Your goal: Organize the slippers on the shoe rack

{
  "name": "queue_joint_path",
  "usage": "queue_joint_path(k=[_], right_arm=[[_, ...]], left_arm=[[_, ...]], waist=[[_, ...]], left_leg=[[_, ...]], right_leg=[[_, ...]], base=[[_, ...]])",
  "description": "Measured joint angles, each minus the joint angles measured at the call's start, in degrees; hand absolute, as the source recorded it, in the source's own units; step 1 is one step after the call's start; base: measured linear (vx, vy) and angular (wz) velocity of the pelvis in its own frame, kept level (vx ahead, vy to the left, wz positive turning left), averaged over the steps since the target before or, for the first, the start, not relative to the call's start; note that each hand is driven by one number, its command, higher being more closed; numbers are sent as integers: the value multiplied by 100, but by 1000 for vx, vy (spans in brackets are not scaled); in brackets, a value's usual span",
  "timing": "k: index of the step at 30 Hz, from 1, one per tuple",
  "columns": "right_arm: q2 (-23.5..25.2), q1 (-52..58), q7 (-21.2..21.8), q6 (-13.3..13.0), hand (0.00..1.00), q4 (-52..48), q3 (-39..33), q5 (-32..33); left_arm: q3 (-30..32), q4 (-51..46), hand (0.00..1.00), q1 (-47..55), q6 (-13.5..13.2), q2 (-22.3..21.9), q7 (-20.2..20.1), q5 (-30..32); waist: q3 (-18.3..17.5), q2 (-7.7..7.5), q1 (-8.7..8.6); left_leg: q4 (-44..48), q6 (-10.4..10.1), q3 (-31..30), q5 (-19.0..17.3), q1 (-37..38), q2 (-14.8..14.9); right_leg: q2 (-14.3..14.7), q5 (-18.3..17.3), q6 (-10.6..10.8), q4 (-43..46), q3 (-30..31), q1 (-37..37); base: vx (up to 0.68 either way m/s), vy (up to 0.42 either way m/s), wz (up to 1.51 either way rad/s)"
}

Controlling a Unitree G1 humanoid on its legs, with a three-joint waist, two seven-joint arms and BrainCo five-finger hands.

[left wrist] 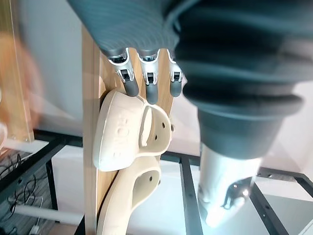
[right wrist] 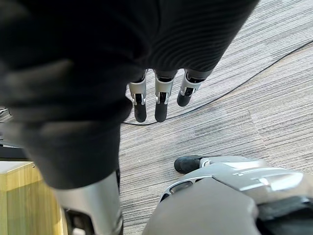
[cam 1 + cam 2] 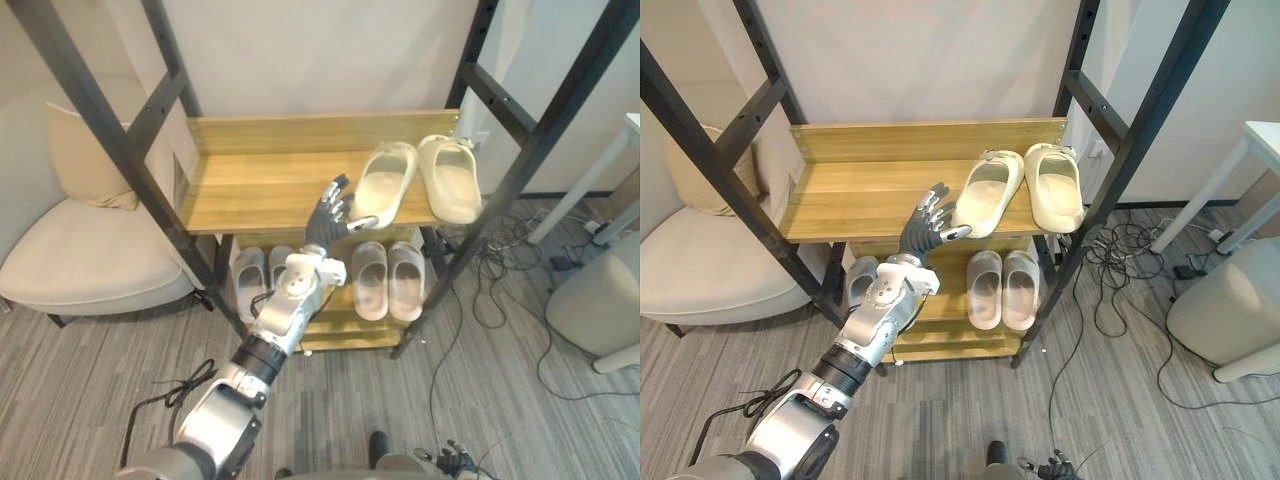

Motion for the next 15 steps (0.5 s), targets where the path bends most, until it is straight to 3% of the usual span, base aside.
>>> queue_joint_path(k=[11,15], right_arm=[[1,0,-7,-1,0,0,0,28],[24,-24,-17,-13,0,-15,-24,30]], left_arm=[[-26,309,0,-214,-10,-97,13,-54],[-13,636,0,-525,-11,-174,21,-54]], waist=[[3,-3,-16],[4,-5,-110]], left_leg=[[0,-14,114,-32,49,10],[6,-32,232,-73,42,21]], right_leg=[[16,2,3,0,99,-1],[46,8,6,0,242,-87]], base=[[0,-1,-4],[6,-21,-18]])
